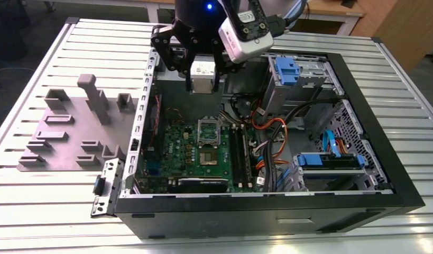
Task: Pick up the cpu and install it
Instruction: 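Place the cpu into insertion slot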
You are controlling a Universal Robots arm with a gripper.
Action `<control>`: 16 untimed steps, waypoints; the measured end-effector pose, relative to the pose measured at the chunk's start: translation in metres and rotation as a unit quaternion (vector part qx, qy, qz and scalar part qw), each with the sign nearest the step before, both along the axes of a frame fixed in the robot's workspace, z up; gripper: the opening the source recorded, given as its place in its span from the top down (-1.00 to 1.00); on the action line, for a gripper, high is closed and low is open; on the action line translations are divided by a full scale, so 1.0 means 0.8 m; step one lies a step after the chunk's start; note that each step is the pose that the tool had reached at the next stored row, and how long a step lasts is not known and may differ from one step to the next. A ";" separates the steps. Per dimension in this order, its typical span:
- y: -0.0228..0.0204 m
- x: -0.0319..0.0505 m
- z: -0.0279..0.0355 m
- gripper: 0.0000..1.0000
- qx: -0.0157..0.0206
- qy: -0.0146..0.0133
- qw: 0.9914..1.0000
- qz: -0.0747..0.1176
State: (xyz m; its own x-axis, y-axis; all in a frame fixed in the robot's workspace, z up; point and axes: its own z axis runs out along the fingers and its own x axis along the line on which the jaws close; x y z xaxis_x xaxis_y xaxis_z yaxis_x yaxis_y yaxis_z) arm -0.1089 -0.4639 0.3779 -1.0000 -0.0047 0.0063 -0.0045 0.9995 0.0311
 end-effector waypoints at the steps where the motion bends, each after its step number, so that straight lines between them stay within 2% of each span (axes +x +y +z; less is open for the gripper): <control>1: -0.0012 0.000 -0.0007 0.06 0.000 0.000 1.000 0.000; 12: -0.0021 0.001 -0.0037 0.06 0.000 0.000 1.000 0.000; 16: -0.0040 0.001 -0.0039 0.06 0.000 0.000 1.000 0.000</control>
